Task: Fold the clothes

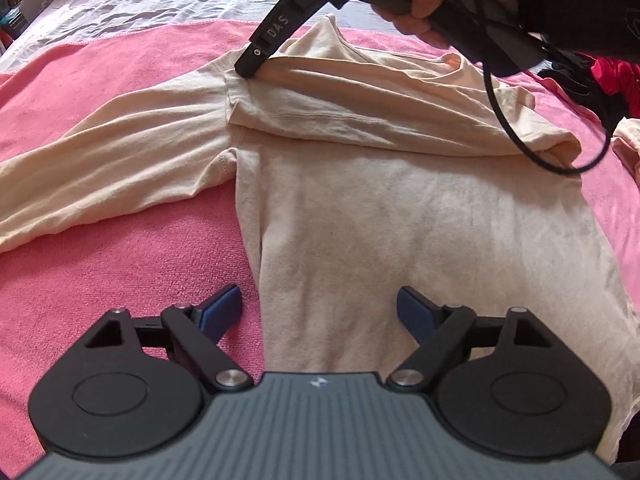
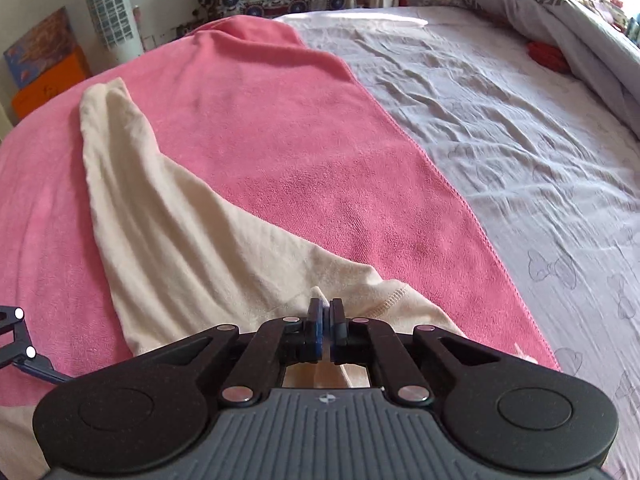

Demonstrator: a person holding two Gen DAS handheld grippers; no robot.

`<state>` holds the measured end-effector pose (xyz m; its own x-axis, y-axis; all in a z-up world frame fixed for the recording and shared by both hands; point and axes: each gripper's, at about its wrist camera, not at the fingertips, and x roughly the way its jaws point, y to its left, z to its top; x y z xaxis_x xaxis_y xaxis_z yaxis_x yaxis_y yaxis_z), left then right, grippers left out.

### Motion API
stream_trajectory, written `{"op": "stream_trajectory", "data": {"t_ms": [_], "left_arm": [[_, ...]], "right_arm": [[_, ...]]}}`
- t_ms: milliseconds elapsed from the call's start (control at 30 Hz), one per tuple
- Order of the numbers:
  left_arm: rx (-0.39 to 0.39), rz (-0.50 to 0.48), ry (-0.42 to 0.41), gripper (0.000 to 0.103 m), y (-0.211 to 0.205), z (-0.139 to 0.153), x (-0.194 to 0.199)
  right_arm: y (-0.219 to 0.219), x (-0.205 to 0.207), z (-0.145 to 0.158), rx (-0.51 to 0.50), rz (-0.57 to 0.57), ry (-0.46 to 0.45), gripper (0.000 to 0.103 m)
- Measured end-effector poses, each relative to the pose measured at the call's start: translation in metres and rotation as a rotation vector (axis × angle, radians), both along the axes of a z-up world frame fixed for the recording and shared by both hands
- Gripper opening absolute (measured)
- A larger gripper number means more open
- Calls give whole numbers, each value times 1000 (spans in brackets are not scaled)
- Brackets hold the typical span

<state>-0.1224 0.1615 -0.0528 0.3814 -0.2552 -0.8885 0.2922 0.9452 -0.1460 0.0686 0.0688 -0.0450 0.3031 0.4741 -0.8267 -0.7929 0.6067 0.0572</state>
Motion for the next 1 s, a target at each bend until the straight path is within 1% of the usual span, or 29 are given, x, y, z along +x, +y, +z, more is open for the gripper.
{"op": "stream_trajectory", "data": {"t_ms": [33, 67, 100, 167, 233, 267, 333, 433, 467, 500, 567, 600, 633, 667, 700, 733, 767, 833, 867, 900, 933, 967, 1000], "left_arm": [[-4, 15, 0, 81, 4, 5, 2], [-8, 30, -1, 80, 8, 10, 5], [-8, 44, -14, 79, 13, 16, 7], [-18, 61, -68, 79, 22, 33, 17], [-42, 55, -118, 79, 26, 47, 35], [-51, 41, -136, 79, 25, 51, 46], [-75, 19, -160, 79, 22, 55, 68], [-128, 34, -125, 79, 17, 45, 101], [-144, 56, -95, 73, 17, 37, 110], [-156, 78, -64, 65, 16, 30, 118], [-144, 111, -18, 58, 13, 16, 125], [-132, 126, 2, 58, 10, 10, 128], [-109, 128, 15, 57, 7, 5, 128], [-74, 118, 20, 51, 2, 1, 128], [-39, 109, 25, 46, -2, -3, 127], [-4, 99, 30, 46, -6, -7, 126], [26, 83, 30, 46, -11, -8, 125], [72, 43, 22, 47, -18, -9, 123], [85, 31, 22, 47, -20, -9, 123], [92, 25, 25, 47, -20, -9, 123], [94, 22, 29, 47, -21, -9, 124], [95, 21, 33, 48, -21, -9, 125], [98, 20, 36, 48, -21, -9, 126]], "right_arm": [[-11, -2, 9, 47, -44, -4, 19], [-23, -5, 19, 97, -89, -10, 37], [-37, -9, 28, 129, -137, -22, 49], [-74, -15, 46, 180, -246, -30, 50], [-114, -26, 56, 203, -382, -32, 50], [-133, -33, 59, 201, -445, -35, 50], [-165, -47, 58, 161, -543, -28, 50], [-204, -68, 50, 100, -657, -8, 50], [-216, -76, 47, 84, -690, -4, 50], [-226, -83, 45, 67, -719, -8, 49], [-238, -94, 39, 6, -779, -47, 49], [-244, -100, 36, -26, -809, -68, 49], [-250, -103, 33, -51, -832, -86, 50], [-255, -105, 30, -74, -853, -102, 52], [-258, -104, 27, -85, -862, -115, 52], [-261, -102, 24, -94, -867, -127, 52], [-261, -98, 20, -114, -828, -132, 52], [-257, -88, 11, -156, -733, -140, 52], [-251, -84, 4, -198, -656, -157, 52], [-243, -80, -2, -245, -574, -175, 52], [-238, -74, -9, -282, -521, -184, 52], [-238, -67, -15, -289, -499, -163, 49], [-240, -59, -23, -288, -502, -114, 14]]}}
